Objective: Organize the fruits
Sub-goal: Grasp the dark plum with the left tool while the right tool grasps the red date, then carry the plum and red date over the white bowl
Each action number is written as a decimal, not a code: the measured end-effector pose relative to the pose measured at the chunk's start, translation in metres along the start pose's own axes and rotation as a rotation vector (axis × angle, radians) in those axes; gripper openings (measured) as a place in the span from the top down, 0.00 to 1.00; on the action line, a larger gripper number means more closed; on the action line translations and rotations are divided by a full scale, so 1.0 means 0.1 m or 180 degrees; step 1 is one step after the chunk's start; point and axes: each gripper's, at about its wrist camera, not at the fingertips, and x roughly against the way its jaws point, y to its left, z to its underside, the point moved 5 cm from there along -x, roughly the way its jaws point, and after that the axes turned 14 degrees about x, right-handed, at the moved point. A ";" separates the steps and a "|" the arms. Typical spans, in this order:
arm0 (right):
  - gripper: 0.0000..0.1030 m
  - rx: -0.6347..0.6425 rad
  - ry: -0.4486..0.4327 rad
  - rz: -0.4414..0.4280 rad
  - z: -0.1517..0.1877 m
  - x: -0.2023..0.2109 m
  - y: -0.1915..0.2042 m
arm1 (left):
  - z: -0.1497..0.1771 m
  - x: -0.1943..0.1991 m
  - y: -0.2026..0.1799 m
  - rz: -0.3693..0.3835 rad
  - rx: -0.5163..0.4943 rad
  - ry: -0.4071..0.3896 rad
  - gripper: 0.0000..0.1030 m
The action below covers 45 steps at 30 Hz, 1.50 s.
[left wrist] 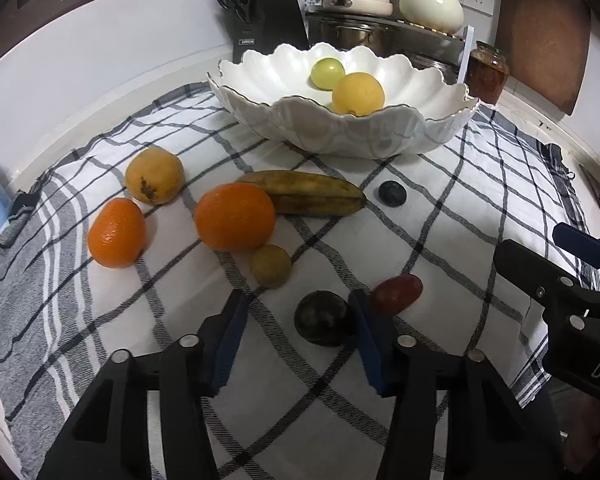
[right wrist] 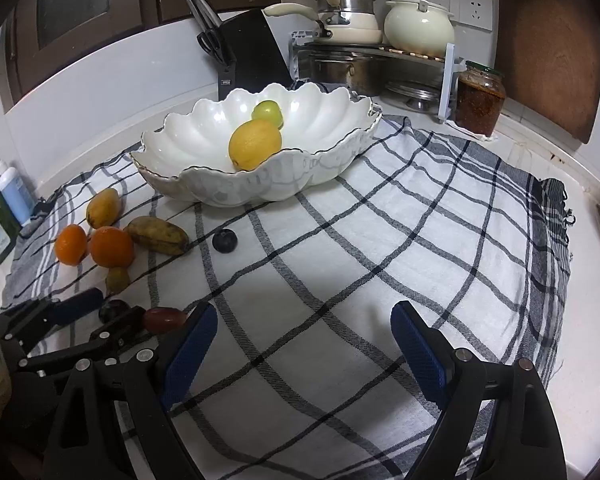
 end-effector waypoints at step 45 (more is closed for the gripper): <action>0.67 0.0562 0.0098 -0.0426 -0.08 -0.30 0.96 | -0.01 0.37 0.90 -0.0293 0.0398 -0.0178 0.74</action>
